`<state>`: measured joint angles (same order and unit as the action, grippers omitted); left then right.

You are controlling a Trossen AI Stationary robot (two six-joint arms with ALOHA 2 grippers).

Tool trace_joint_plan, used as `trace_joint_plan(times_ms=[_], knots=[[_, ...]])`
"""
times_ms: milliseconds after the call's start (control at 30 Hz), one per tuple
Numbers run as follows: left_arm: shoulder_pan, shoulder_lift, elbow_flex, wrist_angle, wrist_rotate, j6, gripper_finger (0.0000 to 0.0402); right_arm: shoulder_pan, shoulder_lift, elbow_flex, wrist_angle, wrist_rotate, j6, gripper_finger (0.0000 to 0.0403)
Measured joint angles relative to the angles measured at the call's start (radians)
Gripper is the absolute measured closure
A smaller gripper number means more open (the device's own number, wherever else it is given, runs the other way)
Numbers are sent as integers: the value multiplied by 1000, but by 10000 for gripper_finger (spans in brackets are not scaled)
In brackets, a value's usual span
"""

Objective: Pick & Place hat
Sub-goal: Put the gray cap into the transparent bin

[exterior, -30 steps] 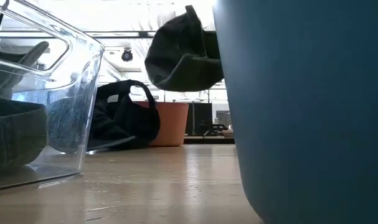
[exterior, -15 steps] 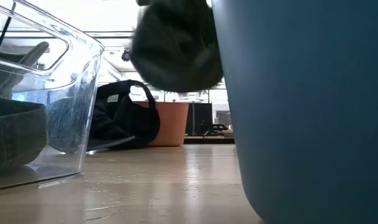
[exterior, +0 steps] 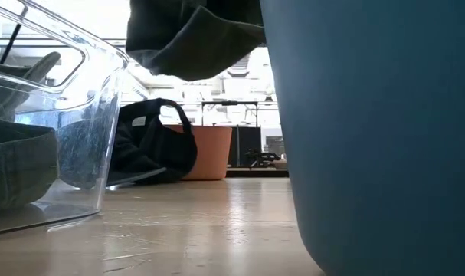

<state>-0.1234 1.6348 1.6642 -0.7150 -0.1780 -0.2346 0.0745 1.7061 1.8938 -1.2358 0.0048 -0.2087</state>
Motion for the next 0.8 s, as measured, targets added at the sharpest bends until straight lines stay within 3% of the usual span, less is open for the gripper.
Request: trace_joint_plan(times_ms=[200, 400, 600, 800], knots=[[-1, 3, 0, -6, 1, -8, 254, 8, 0, 0, -3, 0, 7, 390], [-3, 5, 0, -3, 1, 5, 381, 8, -1, 0, 0, 0, 12, 383], [-14, 3, 0, -49, -82, -2, 395, 1, -6, 0, 8, 5, 58, 332], [-61, -23, -1, -155, -205, -100, 395, 0, -49, -1, 28, 102, 81, 259]])
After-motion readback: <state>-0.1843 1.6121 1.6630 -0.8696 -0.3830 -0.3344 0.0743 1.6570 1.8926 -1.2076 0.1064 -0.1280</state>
